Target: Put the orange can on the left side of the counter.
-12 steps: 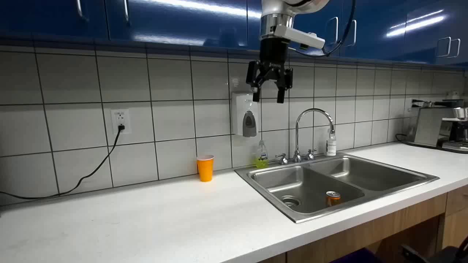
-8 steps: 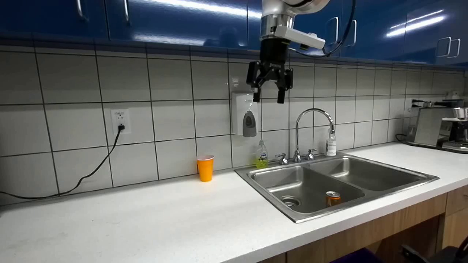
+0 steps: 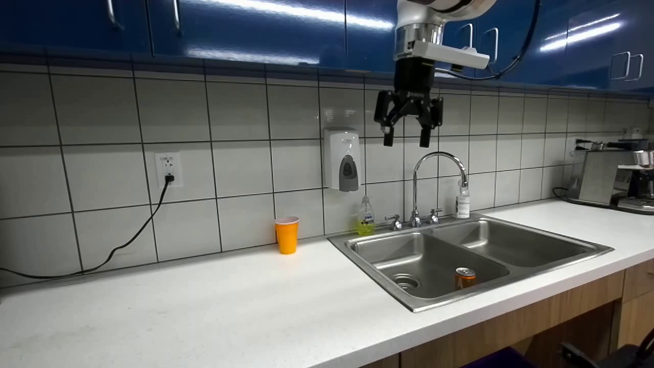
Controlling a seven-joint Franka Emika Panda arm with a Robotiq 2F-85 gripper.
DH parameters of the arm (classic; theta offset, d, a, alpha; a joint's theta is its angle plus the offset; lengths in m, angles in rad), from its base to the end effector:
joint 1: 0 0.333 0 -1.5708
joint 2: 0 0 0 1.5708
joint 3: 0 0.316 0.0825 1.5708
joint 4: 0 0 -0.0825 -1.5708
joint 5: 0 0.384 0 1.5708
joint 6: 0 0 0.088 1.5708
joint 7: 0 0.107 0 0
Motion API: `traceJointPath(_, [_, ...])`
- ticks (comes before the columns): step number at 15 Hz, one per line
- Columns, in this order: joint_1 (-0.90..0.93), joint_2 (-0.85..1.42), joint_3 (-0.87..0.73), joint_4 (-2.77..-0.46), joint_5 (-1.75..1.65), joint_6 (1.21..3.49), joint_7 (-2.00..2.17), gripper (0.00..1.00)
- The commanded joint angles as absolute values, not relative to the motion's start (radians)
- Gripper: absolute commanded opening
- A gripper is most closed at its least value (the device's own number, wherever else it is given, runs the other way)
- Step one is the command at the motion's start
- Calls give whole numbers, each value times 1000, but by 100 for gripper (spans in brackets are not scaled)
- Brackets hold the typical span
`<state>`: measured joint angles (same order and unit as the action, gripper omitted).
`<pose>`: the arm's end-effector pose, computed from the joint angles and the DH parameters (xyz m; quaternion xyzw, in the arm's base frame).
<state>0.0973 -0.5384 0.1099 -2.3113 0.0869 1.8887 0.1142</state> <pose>0.3910 0.0951 0.5527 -0.9979 -0.0291 -0.0540 0.0224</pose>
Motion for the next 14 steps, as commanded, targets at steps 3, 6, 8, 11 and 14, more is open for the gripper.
traceJointPath(3, [15,-672,85,-2442,35,1897,188,100])
traceJointPath(6, [-41,-625,75,-2477,-14,1961,209,100])
traceJointPath(8, [-73,-588,63,-2498,-40,2021,228,100])
traceJointPath(11, [-118,-518,40,-2526,-61,2144,260,100])
traceJointPath(14, [-152,-422,14,-2542,-68,2278,281,100])
